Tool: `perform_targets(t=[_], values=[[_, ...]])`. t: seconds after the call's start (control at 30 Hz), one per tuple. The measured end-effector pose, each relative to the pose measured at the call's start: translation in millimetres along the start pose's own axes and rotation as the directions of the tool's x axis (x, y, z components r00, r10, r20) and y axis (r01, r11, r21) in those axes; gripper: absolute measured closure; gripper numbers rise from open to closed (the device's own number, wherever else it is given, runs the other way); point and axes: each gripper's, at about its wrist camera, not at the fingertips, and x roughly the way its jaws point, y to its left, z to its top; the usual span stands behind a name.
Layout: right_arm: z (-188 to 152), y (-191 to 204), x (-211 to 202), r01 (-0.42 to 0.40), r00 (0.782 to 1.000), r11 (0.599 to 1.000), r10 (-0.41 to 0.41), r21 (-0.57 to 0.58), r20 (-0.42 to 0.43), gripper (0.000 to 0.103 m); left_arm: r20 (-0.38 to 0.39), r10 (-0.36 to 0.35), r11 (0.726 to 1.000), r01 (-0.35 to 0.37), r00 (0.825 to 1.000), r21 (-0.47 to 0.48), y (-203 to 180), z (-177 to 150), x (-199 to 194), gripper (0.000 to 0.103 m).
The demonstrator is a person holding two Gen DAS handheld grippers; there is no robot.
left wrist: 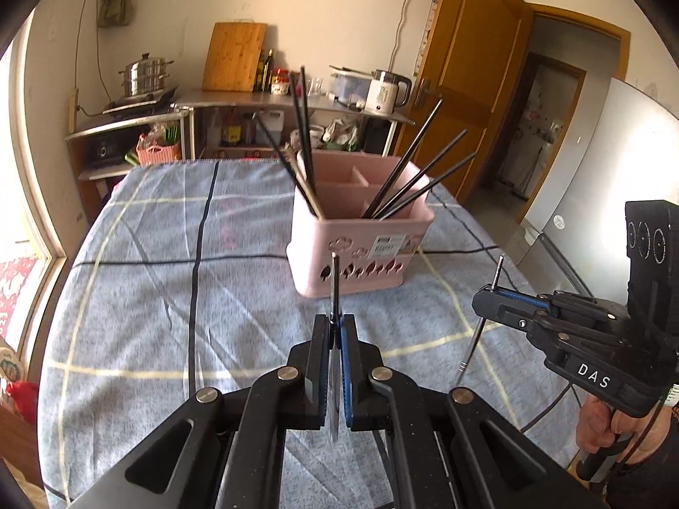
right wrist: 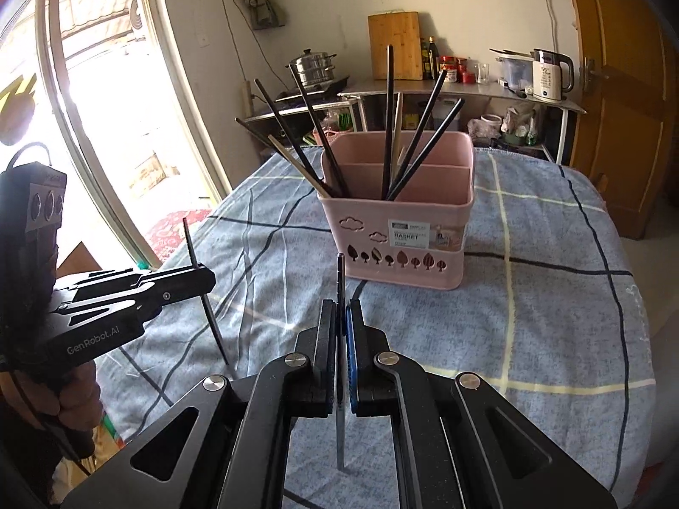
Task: Organize utensils
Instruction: 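Lift both held metal chopsticks and carry them over the pink basket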
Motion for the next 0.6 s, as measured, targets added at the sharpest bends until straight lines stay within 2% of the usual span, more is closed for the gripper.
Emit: perform_targets(t=[0.6], values=[[6.7,-1.8,-15.1,0.007,0.999,1.0,-0.006,-0.017,0.052,0.099,0.011,-0.026,1.0,0.026,1.0,0.004,-7.8,8.0,-11.0,0.099]])
